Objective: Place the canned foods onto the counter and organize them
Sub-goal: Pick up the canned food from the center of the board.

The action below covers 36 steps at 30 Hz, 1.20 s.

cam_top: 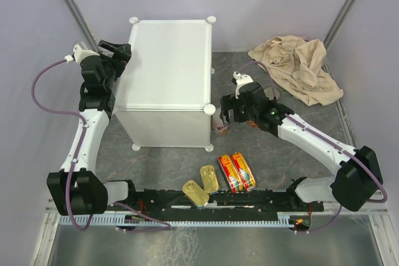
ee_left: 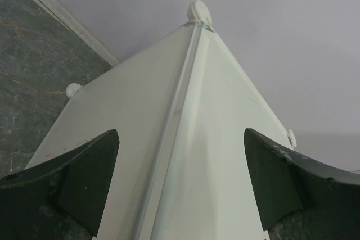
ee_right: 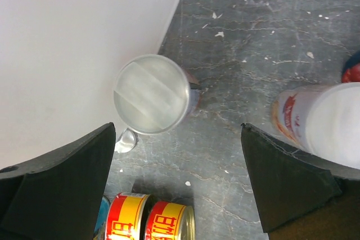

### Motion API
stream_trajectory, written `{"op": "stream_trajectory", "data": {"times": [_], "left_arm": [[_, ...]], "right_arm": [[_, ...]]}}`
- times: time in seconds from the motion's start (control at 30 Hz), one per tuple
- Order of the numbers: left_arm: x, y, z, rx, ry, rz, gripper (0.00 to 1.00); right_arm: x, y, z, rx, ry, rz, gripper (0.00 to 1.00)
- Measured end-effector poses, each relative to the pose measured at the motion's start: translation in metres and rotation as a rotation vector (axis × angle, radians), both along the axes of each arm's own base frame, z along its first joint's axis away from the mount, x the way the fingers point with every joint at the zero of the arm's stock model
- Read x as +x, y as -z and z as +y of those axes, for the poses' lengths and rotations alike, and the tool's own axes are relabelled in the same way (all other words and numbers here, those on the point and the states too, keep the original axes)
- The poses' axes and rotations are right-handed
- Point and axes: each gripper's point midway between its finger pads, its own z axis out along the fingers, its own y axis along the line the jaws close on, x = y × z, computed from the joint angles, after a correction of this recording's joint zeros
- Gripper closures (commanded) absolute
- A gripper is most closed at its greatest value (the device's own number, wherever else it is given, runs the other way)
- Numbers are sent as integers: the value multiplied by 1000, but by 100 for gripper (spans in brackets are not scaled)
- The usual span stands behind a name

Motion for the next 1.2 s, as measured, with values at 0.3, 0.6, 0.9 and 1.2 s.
{"op": "stream_trajectory", "data": {"times": [0.3,0.6,0.9,1.2], "left_arm": [[-2,-2,1,1,-3,-1,2],[-2,-2,0,0,-3,-2,2],[-2,-2,0,0,-2,-2,2],[-2,-2,0,0,1,-2,2]], "right_arm": [[-6,7,16,14,-72,-12,1],[-2,26,25,-1,-91,13,1],[5,46,31,-17,-92,36,1],[11,62,37,-26,-89,34,17]]}}
